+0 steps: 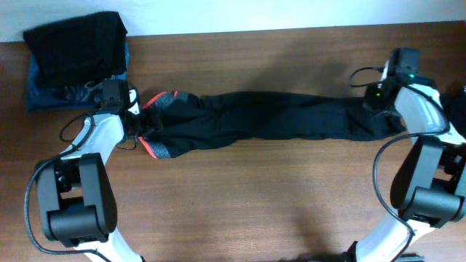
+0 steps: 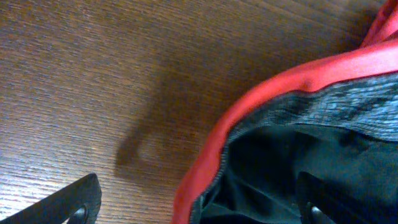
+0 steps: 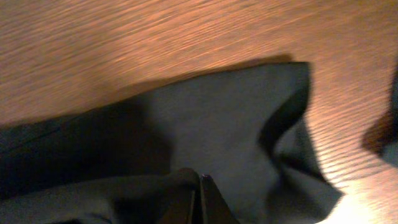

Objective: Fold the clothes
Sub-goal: 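Pull the pant legs rightward with the right gripper, stretching the pants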

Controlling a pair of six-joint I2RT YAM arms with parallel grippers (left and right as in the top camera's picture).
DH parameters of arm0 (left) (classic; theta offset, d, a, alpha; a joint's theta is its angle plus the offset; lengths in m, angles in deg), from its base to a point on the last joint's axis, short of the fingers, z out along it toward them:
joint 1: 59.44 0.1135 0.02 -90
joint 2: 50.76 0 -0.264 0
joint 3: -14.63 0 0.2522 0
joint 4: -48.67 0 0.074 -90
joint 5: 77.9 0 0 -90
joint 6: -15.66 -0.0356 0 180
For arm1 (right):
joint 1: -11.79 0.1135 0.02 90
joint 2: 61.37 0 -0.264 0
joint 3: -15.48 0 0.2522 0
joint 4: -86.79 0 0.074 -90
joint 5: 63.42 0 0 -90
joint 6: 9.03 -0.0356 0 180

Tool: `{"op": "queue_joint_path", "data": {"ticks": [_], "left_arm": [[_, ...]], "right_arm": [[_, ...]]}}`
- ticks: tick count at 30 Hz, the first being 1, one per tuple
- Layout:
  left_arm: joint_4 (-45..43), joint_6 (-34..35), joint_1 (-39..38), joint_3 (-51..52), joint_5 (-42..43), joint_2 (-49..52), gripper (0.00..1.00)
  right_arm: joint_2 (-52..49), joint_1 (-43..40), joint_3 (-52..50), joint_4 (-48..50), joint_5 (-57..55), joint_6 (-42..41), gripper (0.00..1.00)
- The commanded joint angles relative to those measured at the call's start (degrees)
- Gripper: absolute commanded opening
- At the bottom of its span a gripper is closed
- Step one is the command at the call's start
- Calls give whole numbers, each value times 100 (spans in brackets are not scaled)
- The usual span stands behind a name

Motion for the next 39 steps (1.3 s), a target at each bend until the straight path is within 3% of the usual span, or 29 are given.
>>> {"op": "queue_joint_path", "data": {"ticks": [1,8,19,26,28,30,31,37,39], "left_arm": [[4,-15,-2,-33,63,-94,99],[9,-15,-2,-33,63,-94,99],[7,-17,2,-33,42,-94,99],[7,-37,2,-33,42,-94,99],[7,-166,2,-33,42,-94,99],[7,-210,2,-33,42,-94,99],[7,-210,2,-33,44,-94,99],[-2,-435,-4,-39,50,-105,99],[26,-529,-4,-105,83,-181,99]], "right_arm": [[138,-232,114,122,-118,472,4],[116,-299,114,317,-262,505,4],[105,-299,114,393,-1617,505,4],[72,-306,114,525,-1622,505,5],[20,-306,114,579,-1646,505,29],[-17,-304,114,566,-1757,503,83],[-24,-304,114,560,-1803,505,99],[68,-260,210,446,-1899,439,99],[199,-175,306,332,-1215,450,99]]}}
